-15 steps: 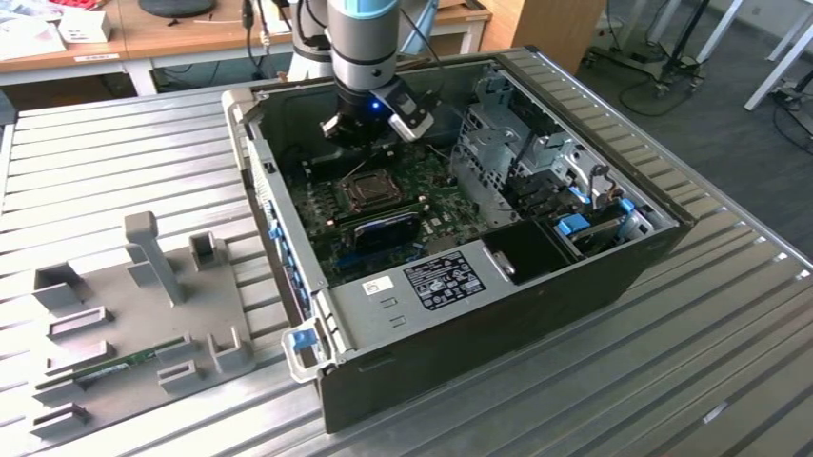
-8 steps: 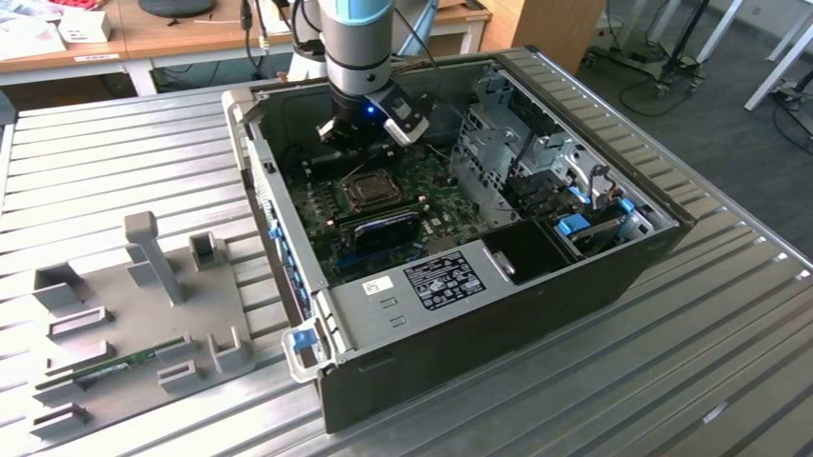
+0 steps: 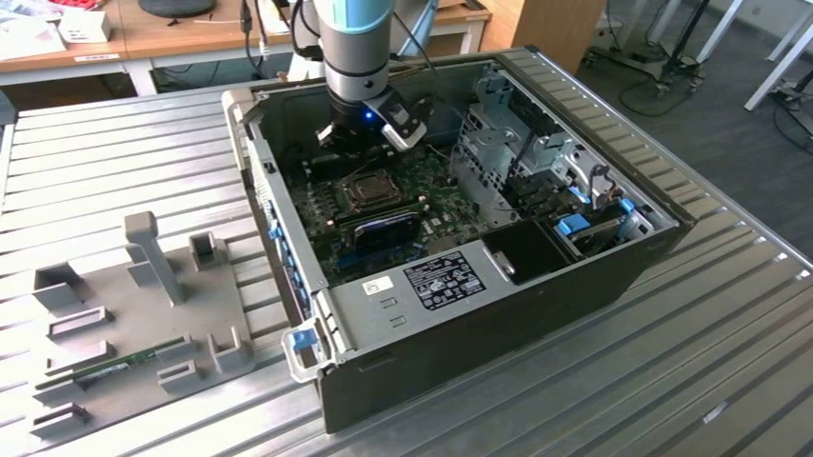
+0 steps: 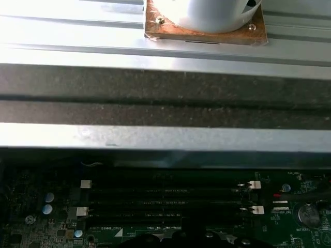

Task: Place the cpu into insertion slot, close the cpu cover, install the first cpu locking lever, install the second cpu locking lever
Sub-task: 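Install the first cpu locking lever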

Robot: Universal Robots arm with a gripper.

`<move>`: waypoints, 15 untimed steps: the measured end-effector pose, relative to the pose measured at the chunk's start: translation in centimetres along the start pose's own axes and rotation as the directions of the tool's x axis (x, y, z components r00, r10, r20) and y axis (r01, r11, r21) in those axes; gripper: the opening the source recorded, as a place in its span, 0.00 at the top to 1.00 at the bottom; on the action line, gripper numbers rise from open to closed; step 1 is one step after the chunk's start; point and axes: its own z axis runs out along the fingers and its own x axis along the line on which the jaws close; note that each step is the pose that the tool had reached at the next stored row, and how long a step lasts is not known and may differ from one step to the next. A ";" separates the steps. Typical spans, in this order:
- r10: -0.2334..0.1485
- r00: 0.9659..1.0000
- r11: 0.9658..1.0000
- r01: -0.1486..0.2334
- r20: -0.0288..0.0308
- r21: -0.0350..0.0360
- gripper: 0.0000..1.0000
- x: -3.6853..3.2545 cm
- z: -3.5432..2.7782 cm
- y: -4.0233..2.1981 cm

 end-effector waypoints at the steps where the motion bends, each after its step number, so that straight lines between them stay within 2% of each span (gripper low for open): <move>1: 0.000 1.000 1.000 0.000 0.000 -0.001 0.89 0.02 0.11 -0.04; 9: 0.001 1.000 1.000 -0.001 0.000 -0.003 0.89 -0.18 0.82 -0.34; 15: 0.001 1.000 1.000 -0.001 0.000 -0.003 0.89 -0.23 0.84 -0.39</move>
